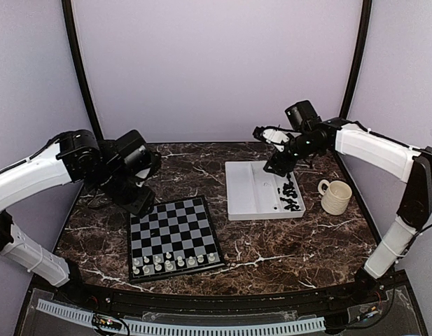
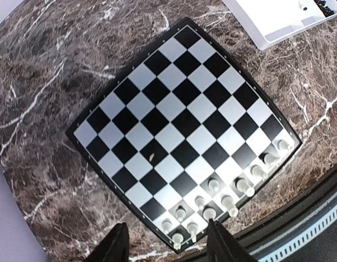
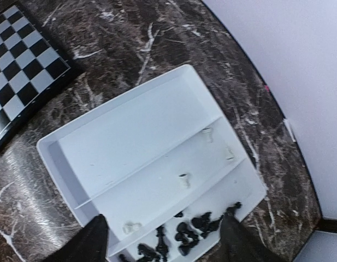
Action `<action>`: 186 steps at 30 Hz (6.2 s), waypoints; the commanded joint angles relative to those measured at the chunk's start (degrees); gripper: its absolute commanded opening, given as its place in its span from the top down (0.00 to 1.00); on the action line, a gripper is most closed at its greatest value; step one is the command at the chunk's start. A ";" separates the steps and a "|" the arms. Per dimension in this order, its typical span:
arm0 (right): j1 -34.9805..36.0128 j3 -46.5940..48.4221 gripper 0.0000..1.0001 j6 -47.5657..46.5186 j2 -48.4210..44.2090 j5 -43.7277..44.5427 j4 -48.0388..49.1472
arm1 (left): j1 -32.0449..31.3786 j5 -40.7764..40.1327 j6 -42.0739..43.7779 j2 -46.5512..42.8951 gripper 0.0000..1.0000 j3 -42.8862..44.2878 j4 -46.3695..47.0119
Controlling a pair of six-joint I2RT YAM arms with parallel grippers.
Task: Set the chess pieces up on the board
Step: Pick up the pawn from the storage box, then pass from the right arm to the left
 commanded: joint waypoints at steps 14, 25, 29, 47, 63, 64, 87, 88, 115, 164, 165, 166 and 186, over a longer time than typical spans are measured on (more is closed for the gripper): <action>-7.82 20.49 0.41 -12.05 24.68 1.50 -7.44 | 11.46 12.91 20.72 26.11 0.49 21.00 26.59; -6.66 35.43 0.42 -15.13 39.07 4.25 -15.10 | 12.60 15.25 21.92 28.52 0.49 20.01 27.28; -6.33 37.97 0.43 -15.65 41.55 4.40 -17.17 | 12.84 16.63 22.14 29.23 0.49 20.14 27.31; -5.49 38.02 0.47 -15.49 42.33 1.84 -19.30 | 13.41 17.86 22.19 29.95 0.50 19.20 26.83; -5.34 40.48 0.67 -15.54 46.32 2.13 -24.32 | 13.41 18.85 21.79 30.16 0.50 18.60 26.67; -5.34 41.17 0.69 -15.21 46.83 1.78 -24.73 | 13.44 18.87 21.77 30.17 0.50 18.51 26.62; -12.04 31.95 1.00 19.87 30.17 -40.10 -11.20 | 11.96 20.45 15.90 26.00 0.55 8.13 67.04; -12.44 29.53 1.00 23.08 28.52 -42.88 -8.09 | 10.92 17.40 16.06 25.57 0.56 6.80 70.80; -13.27 -15.07 1.00 109.40 13.69 -53.50 89.75 | -0.13 -0.32 29.91 42.17 0.63 8.18 111.21; -11.06 -16.21 1.00 112.19 12.73 -54.10 95.03 | -0.28 -5.20 31.07 46.64 0.78 14.94 105.12; -10.99 -16.13 1.00 112.10 12.66 -54.14 95.01 | -0.26 -5.26 30.98 46.70 0.80 15.00 105.01; -10.89 -16.08 1.00 111.91 12.64 -54.22 94.99 | -0.24 -5.26 30.98 46.80 0.81 15.04 104.98; -25.10 -8.08 0.48 52.37 3.54 -58.41 39.99 | 7.31 20.36 16.79 32.14 1.00 27.09 43.06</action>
